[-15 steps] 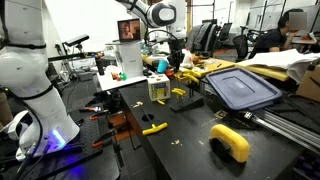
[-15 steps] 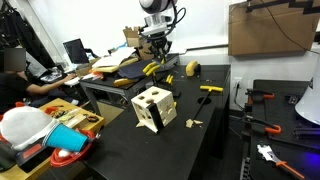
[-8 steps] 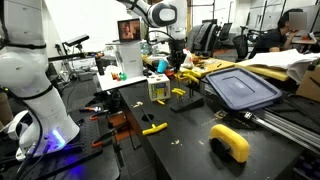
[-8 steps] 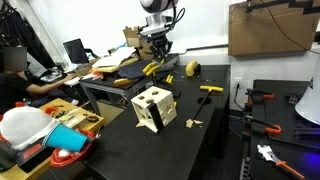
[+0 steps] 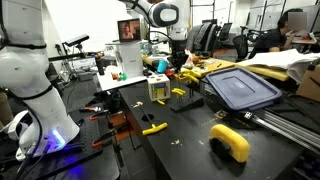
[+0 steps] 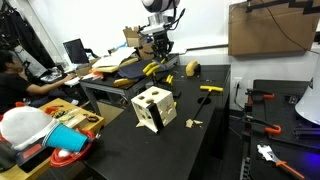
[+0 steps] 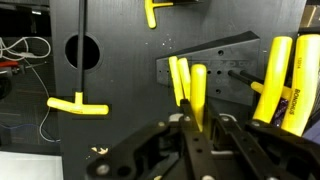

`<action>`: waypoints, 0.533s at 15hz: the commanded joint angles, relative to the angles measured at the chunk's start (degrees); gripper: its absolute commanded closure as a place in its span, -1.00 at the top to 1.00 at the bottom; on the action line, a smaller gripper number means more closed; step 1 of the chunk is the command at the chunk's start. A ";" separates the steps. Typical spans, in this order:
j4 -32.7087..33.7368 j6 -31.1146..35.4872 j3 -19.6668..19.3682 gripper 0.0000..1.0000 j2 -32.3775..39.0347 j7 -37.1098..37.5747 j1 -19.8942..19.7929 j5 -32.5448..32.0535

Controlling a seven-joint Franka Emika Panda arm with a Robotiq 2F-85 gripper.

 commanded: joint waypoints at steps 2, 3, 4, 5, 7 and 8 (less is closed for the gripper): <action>-0.32 -0.25 0.74 -0.92 1.39 -1.88 -0.29 0.74; -0.25 -0.28 0.93 -0.92 1.43 -2.44 -0.30 0.91; -0.19 -0.25 1.09 -0.92 1.50 -3.27 -0.28 0.94; -0.09 -0.43 1.21 -0.92 1.59 -3.67 -0.32 1.18; 0.35 -1.27 1.54 -0.92 2.07 -5.22 -0.66 2.23; 0.87 -2.13 1.72 -0.92 2.46 -6.01 -0.91 3.04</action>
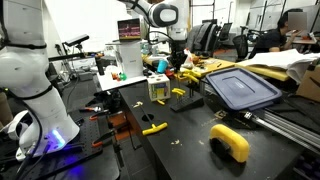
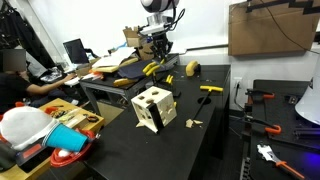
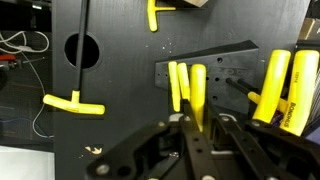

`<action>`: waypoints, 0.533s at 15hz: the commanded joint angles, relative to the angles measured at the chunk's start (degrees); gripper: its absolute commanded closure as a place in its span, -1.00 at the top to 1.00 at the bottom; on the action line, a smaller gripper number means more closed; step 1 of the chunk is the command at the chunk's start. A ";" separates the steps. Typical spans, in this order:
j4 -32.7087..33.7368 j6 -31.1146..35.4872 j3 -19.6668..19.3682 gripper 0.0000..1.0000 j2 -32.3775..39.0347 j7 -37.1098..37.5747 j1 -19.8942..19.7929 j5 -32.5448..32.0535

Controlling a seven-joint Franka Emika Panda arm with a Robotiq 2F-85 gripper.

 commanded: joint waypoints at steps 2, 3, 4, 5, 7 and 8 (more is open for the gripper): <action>1.82 -3.75 1.14 -0.92 3.07 -4.93 -1.31 4.51; 2.53 -4.69 1.08 -0.92 3.53 -5.67 -1.43 5.11; 3.37 -5.87 1.01 -0.92 4.02 -6.20 -1.53 5.48; 4.37 -6.90 0.97 -0.92 4.59 -6.80 -1.67 5.83; 6.19 -8.99 0.91 -0.92 5.76 -7.49 -1.85 6.41; 6.97 -9.70 0.84 -0.92 6.21 -7.46 -1.87 6.47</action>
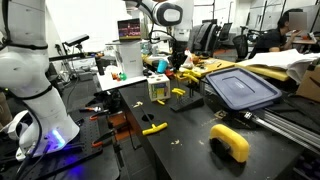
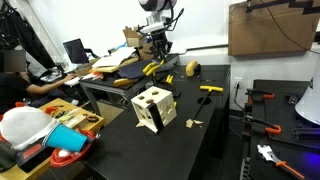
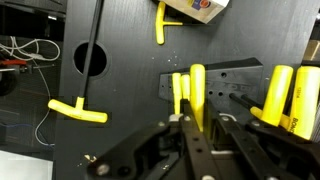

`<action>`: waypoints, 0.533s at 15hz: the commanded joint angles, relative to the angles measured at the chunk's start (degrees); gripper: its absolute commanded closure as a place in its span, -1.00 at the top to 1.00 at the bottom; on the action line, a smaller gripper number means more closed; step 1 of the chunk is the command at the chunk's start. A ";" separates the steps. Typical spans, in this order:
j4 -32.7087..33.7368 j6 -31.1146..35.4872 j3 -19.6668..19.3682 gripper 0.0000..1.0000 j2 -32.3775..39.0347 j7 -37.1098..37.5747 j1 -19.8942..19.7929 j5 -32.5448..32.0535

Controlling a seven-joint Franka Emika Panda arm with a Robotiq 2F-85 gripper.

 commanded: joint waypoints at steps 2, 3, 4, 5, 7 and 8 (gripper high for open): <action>3.73 -4.03 0.63 -0.92 4.15 -1.54 -0.60 1.49; 3.95 -3.69 0.59 -0.19 4.17 -1.41 -0.44 1.26; 4.03 -3.26 0.46 -0.17 4.15 -1.08 -0.19 0.73; 3.54 -2.55 0.38 -0.07 4.18 -0.85 0.11 0.25; 2.66 -0.73 0.17 0.24 4.29 -0.70 0.79 -0.86; 2.32 0.11 0.06 0.42 4.22 -0.68 1.15 -1.46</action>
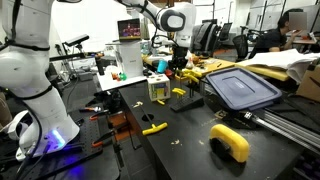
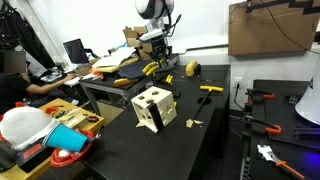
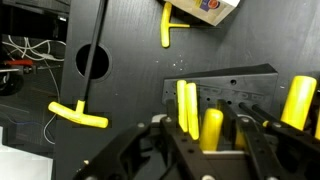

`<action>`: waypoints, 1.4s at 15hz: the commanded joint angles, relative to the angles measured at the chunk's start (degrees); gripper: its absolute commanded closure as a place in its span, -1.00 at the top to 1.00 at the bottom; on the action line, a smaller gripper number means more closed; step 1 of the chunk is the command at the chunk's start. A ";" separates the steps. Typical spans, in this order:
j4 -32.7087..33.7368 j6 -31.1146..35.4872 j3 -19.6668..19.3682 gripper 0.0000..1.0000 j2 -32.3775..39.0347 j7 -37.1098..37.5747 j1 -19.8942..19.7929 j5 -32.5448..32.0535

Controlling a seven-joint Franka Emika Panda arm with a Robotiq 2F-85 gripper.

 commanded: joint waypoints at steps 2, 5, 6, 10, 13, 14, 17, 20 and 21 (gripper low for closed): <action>-1.41 3.65 -0.14 0.72 -0.74 -0.76 1.31 -2.34; -2.26 6.31 -0.15 1.00 -1.62 -0.91 2.02 -4.04; -2.59 7.20 -0.10 1.00 -2.07 -1.06 2.18 -4.38; -3.66 8.70 0.74 1.00 -4.87 -6.06 2.11 -4.87; -4.33 7.38 1.14 1.00 -7.87 -11.98 1.95 -4.58; -4.54 7.02 1.26 1.00 -8.82 -14.22 1.83 -4.51; -5.49 5.57 1.69 1.00 -11.69 -21.56 1.79 -4.77; -6.79 3.39 2.23 1.00 -14.27 -29.44 1.89 -5.02; -7.27 2.64 2.33 1.00 -15.05 -31.67 2.05 -5.39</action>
